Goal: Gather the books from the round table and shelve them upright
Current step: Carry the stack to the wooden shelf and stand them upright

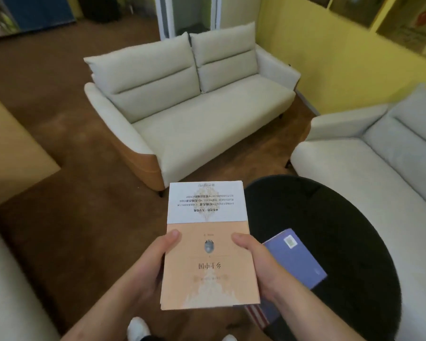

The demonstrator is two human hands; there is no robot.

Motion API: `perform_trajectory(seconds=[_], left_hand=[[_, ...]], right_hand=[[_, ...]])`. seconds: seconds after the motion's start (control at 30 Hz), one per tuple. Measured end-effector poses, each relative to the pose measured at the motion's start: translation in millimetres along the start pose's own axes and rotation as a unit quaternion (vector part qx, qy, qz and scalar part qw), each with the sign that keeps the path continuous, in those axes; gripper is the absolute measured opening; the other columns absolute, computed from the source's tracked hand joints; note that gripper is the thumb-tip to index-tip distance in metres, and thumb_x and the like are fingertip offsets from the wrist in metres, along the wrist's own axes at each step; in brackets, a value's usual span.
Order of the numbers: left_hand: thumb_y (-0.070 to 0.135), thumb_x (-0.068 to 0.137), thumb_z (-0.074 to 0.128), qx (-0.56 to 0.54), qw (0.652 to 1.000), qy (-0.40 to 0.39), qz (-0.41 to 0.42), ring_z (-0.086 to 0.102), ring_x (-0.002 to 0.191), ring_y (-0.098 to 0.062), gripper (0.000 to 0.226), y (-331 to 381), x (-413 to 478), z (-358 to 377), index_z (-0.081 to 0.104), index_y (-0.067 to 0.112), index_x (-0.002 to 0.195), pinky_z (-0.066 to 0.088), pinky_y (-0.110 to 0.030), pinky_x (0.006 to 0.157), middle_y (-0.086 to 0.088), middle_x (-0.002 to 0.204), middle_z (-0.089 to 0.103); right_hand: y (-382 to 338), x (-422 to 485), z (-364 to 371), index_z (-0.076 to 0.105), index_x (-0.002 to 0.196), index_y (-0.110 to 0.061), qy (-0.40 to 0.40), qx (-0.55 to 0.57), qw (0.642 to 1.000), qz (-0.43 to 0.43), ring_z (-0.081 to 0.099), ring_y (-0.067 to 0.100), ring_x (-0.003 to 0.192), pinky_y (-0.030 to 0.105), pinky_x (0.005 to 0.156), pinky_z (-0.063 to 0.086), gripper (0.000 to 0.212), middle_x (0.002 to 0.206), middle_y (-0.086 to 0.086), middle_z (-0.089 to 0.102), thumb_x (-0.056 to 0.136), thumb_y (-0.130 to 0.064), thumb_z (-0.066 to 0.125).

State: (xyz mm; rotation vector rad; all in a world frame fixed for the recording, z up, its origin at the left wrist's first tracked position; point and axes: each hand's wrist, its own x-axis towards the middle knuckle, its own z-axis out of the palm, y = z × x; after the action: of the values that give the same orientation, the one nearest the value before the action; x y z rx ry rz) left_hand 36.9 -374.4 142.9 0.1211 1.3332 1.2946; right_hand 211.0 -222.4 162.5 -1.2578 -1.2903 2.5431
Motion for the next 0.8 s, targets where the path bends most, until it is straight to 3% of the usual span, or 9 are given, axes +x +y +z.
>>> perform_trajectory(seconds=[0.13,0.27,0.37,0.43,0.53,0.6,0.7,0.8], left_hand=[[0.057,0.082,0.054,-0.036,0.996,0.063,0.044,0.064,0.120,-0.040,0.064,4.3,-30.2,-68.1,0.061,0.018,0.132,0.039,-0.063,0.109,-0.015,0.130,0.068],[0.052,0.081,0.048,-0.046,0.992,0.101,0.064,0.070,0.110,-0.036,0.061,16.4,-61.2,-139.2,0.062,0.015,0.128,0.052,-0.055,0.099,-0.013,0.121,0.073],[0.049,0.080,0.057,-0.073,0.983,0.141,0.090,0.068,0.109,-0.042,0.056,20.6,-83.7,-202.2,0.072,0.011,0.118,0.050,-0.058,0.100,-0.021,0.119,0.072],[0.049,0.077,0.062,-0.077,0.978,0.164,0.100,0.067,0.111,-0.044,0.054,27.8,-95.3,-227.5,0.075,0.011,0.113,0.047,-0.061,0.103,-0.023,0.118,0.071],[0.051,0.075,0.063,-0.099,0.969,0.199,0.107,0.066,0.113,-0.043,0.054,37.4,-112.1,-272.3,0.076,0.013,0.111,0.044,-0.060,0.106,-0.022,0.118,0.072],[0.054,0.078,0.059,-0.105,0.966,0.210,0.109,0.067,0.113,-0.040,0.051,44.3,-118.5,-296.5,0.076,0.019,0.110,0.044,-0.058,0.107,-0.019,0.119,0.073],[0.048,0.083,0.050,-0.135,0.957,0.230,0.114,0.069,0.110,-0.036,0.044,55.6,-120.5,-323.2,0.078,0.024,0.106,0.047,-0.054,0.105,-0.016,0.117,0.074],[0.044,0.085,0.056,-0.152,0.952,0.241,0.114,0.072,0.106,-0.033,0.035,70.4,-112.6,-345.9,0.080,0.025,0.102,0.051,-0.047,0.098,-0.016,0.115,0.075]], right_hand=[[8.7,43.5,70.7,0.058,0.135,-0.015,-0.047,-0.040,0.998,0.027,0.064,0.042,0.117,0.060,0.106,0.046,0.064,0.125,0.018,0.070,0.078,-0.044,0.061],[16.6,85.4,150.8,0.058,0.134,-0.013,-0.084,-0.074,0.992,0.051,0.062,0.044,0.119,0.063,0.106,0.043,0.060,0.125,0.019,0.069,0.080,-0.040,0.058],[27.6,118.0,220.3,0.057,0.135,-0.008,-0.103,-0.092,0.988,0.070,0.060,0.048,0.121,0.064,0.107,0.042,0.067,0.126,0.023,0.068,0.075,-0.037,0.062],[32.9,131.8,251.6,0.055,0.137,-0.004,-0.118,-0.093,0.986,0.073,0.055,0.052,0.124,0.067,0.108,0.038,0.081,0.131,0.028,0.063,0.067,-0.039,0.075],[36.3,154.5,302.4,0.059,0.133,0.000,-0.175,-0.096,0.976,0.090,0.057,0.052,0.119,0.061,0.101,0.046,0.102,0.130,0.033,0.061,0.046,-0.044,0.090],[35.3,168.8,331.2,0.062,0.129,0.000,-0.198,-0.107,0.969,0.097,0.060,0.050,0.114,0.055,0.093,0.052,0.102,0.126,0.032,0.064,0.041,-0.043,0.091],[28.6,190.3,365.4,0.062,0.128,-0.001,-0.212,-0.115,0.964,0.111,0.063,0.049,0.111,0.051,0.086,0.057,0.091,0.124,0.031,0.066,0.048,-0.038,0.084],[18.1,214.2,391.1,0.060,0.130,-0.004,-0.226,-0.130,0.958,0.119,0.065,0.045,0.110,0.050,0.086,0.057,0.077,0.125,0.028,0.067,0.062,-0.036,0.076]])
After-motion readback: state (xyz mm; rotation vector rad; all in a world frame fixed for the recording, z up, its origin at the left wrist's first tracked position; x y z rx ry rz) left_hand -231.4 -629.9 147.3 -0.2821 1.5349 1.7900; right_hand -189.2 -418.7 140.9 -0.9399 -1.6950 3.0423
